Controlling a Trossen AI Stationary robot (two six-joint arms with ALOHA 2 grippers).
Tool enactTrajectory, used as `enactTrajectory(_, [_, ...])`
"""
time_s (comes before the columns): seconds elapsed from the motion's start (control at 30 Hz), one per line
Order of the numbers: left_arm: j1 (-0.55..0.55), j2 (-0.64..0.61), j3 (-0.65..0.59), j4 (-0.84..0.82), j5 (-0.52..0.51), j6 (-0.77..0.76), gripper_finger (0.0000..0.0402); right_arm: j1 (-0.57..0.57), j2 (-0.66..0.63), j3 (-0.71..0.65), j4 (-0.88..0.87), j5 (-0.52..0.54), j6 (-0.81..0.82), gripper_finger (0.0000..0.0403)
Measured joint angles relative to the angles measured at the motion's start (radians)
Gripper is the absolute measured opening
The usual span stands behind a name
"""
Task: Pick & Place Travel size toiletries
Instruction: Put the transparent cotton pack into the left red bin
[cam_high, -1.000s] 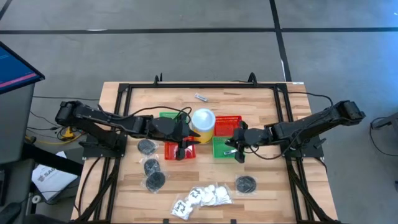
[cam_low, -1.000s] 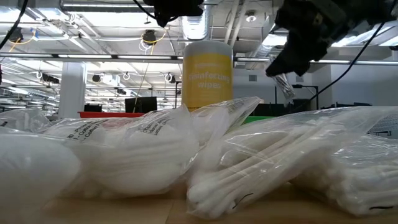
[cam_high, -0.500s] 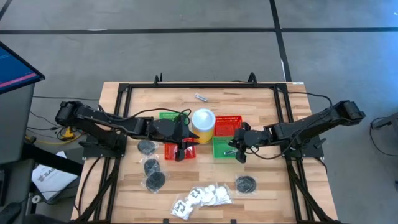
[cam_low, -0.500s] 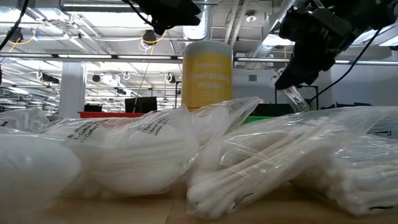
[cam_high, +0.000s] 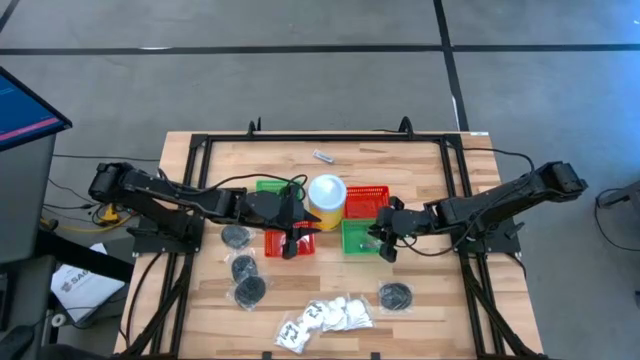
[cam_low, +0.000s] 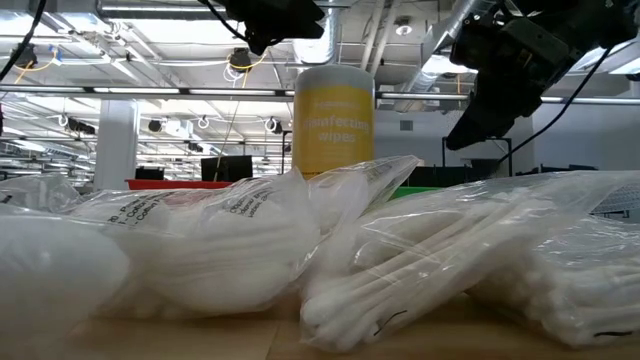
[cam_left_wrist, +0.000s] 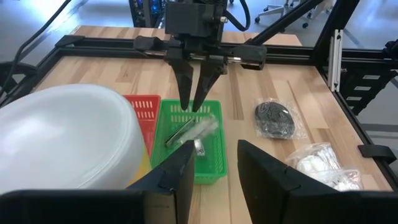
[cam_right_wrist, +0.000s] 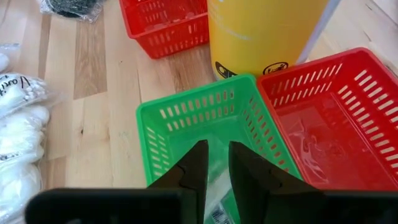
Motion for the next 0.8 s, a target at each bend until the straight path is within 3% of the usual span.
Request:
enactTrajectory(0.33, [0.0, 0.0, 0.0, 0.006, -0.001, 0.0, 0.0111, 0.012, 0.0, 0.0, 0.044, -0.006, -0.057, 0.0057])
enactTrajectory(0.8, [0.0, 0.0, 0.0, 0.006, 0.0, -0.007, 0.0111, 0.175, 0.004, 0.0, 0.129, -0.066, -0.039, 0.0057])
